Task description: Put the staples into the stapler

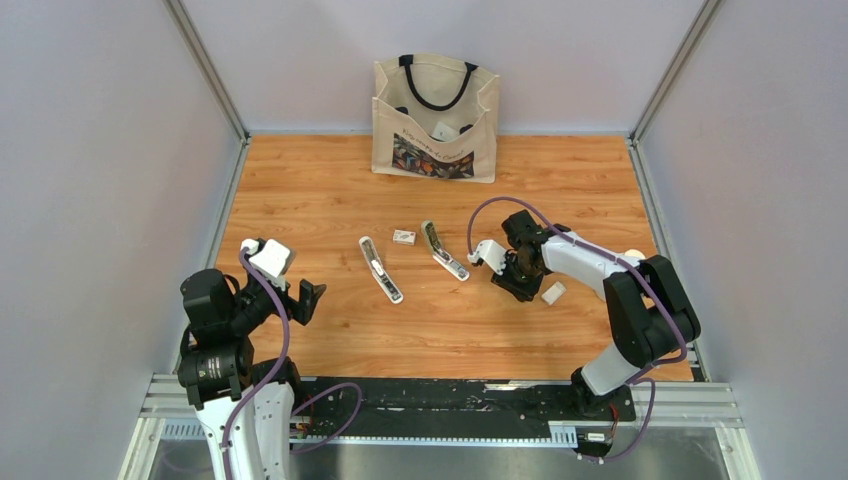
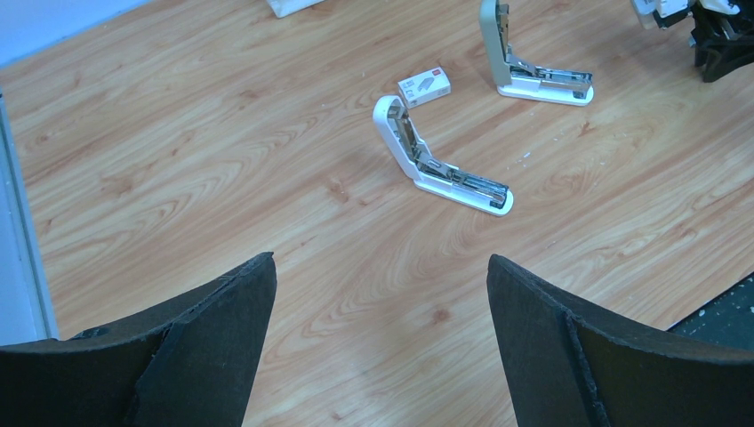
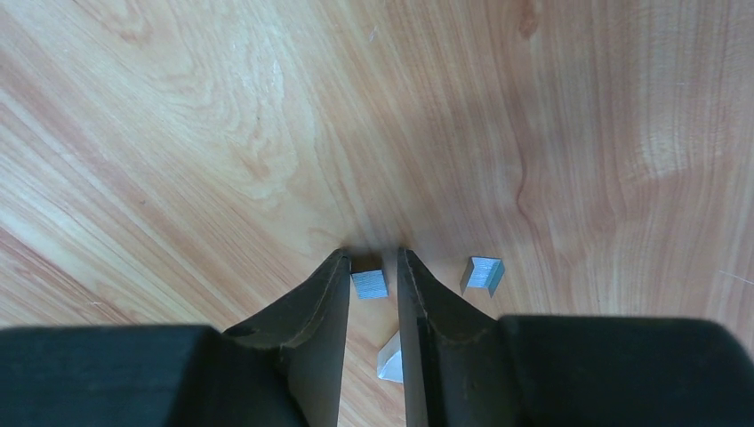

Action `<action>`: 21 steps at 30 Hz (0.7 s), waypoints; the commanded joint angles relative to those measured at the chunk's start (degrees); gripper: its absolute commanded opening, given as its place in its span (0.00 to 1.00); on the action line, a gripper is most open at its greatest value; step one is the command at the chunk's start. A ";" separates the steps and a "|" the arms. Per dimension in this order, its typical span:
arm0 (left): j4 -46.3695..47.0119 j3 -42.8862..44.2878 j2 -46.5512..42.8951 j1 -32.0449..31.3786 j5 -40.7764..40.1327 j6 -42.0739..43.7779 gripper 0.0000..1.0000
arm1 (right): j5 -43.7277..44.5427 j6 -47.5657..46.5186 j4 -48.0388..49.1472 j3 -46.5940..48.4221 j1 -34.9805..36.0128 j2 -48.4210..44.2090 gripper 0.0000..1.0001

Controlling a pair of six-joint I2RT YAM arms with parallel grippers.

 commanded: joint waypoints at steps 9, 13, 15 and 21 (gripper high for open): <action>1.28 -0.07 -0.01 0.93 1.02 -0.02 0.96 | -1.06 -2.17 0.73 -0.81 0.17 0.36 0.28; 1.28 -0.16 -0.18 1.01 1.11 -0.02 0.96 | -1.15 -2.43 0.73 -0.90 0.17 0.36 0.29; 1.19 -0.16 -0.18 1.19 1.11 -0.02 0.96 | -1.15 -2.43 0.73 -0.82 0.17 0.45 0.29; 1.19 -0.16 -0.27 1.37 1.28 -0.11 0.96 | -1.41 -3.05 0.64 -1.17 0.25 0.36 0.27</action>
